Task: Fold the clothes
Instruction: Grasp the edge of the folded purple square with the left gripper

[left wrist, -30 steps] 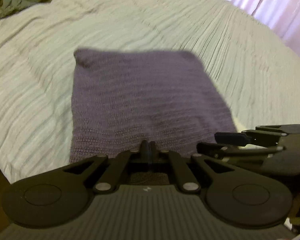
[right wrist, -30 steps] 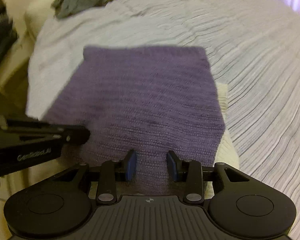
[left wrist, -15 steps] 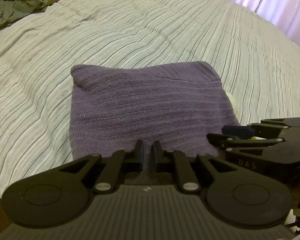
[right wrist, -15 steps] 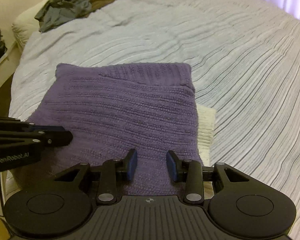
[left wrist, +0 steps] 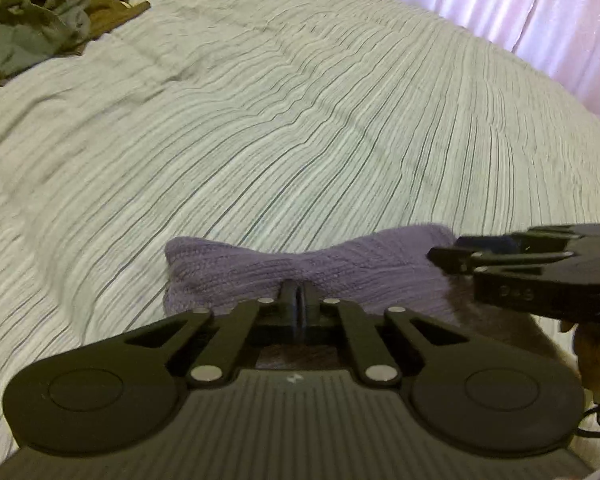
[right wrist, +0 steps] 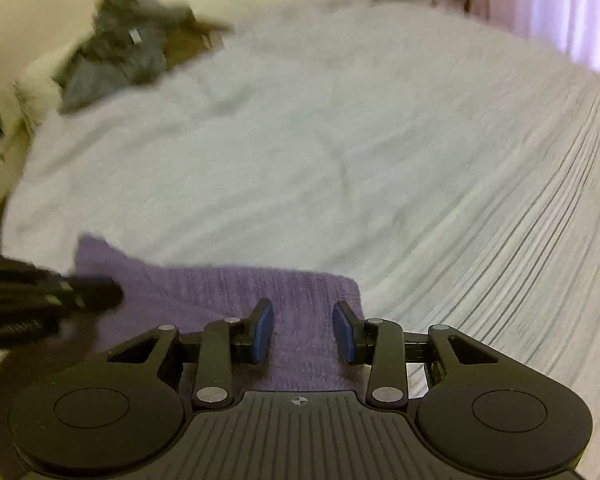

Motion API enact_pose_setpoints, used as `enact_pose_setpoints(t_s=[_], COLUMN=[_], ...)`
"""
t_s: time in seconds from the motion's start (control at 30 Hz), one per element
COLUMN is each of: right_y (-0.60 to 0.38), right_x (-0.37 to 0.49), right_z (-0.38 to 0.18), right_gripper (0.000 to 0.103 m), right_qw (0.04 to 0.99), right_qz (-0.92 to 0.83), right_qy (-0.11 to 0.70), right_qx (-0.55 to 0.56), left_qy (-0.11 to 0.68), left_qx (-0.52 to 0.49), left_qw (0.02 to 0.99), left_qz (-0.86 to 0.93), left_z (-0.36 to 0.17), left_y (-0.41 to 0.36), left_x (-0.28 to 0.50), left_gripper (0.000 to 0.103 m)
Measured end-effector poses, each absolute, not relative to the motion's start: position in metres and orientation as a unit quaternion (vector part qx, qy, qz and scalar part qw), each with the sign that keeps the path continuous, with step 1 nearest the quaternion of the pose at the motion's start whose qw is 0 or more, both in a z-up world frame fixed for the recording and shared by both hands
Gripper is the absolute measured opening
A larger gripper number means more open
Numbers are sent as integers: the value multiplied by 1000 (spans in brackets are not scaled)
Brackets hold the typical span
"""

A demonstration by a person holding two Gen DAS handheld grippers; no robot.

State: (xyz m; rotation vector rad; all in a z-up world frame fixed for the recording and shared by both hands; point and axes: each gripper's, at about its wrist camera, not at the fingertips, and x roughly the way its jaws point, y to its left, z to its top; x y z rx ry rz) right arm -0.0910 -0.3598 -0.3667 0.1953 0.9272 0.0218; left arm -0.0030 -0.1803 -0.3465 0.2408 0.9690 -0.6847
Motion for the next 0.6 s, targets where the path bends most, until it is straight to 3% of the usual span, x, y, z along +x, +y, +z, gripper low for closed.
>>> enact_pose_setpoints(t_s=[0.2,0.33,0.6], right_y=[-374,-379,-332], right_x=[-88,-139,-223], right_z=[-361,-322,-296], right_gripper=[38,38,38], right_qw=[886,896,872], right_qz=[11,-6,17], right_qy=[444,416,459], right_qx=[131,153,169], left_qy=[467,462,484], left_qx=[66,52,84], left_qw=[824,827,810], left_qz=[-313,-316,-320], left_z=[-329,-302,-298], left_y=[-164,-141,-128], left_x=[-5,-39,-121], left_gripper=[3,3,4])
